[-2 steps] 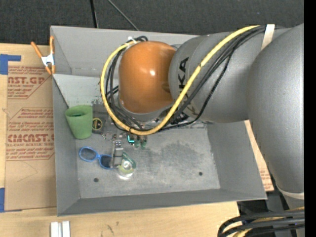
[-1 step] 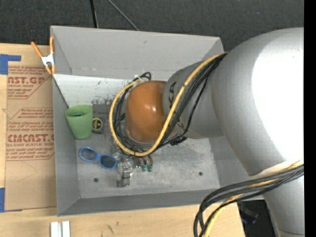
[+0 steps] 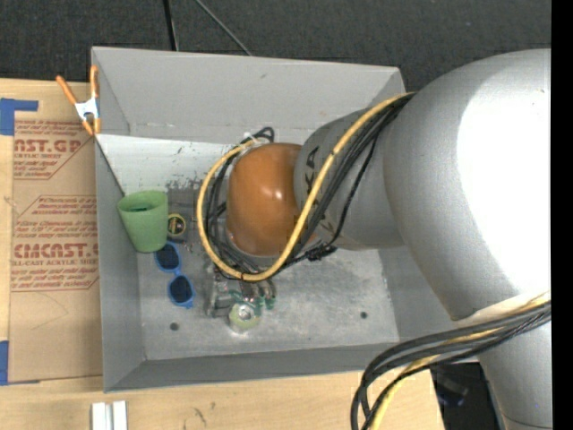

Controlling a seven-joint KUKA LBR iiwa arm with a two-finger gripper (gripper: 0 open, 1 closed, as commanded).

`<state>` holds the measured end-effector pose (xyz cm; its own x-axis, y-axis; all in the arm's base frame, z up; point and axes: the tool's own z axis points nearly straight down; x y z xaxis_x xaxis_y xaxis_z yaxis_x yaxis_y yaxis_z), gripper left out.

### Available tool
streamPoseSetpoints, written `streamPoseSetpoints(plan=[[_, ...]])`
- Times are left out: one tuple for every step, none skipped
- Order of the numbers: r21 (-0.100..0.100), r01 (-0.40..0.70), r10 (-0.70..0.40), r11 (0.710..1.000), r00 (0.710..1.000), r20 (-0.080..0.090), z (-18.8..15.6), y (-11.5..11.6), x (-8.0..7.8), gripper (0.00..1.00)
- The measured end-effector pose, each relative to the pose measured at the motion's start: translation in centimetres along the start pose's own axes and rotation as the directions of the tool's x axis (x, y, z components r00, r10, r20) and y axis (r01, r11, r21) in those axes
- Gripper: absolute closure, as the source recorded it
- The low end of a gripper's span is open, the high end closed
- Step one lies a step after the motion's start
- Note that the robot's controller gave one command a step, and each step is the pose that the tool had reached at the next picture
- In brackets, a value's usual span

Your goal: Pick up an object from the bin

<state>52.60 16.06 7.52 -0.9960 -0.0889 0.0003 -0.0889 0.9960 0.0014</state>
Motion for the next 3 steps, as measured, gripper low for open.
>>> streamPoseSetpoints(plan=[[0.000, 0.000, 0.000, 1.000, 1.000, 0.000, 0.00, 0.00, 0.00, 0.00], [0.000, 0.000, 0.000, 1.000, 1.000, 0.000, 0.01, 0.01, 0.00, 1.00], [0.000, 0.000, 0.000, 1.000, 1.000, 0.000, 0.01, 0.00, 0.01, 0.00]])
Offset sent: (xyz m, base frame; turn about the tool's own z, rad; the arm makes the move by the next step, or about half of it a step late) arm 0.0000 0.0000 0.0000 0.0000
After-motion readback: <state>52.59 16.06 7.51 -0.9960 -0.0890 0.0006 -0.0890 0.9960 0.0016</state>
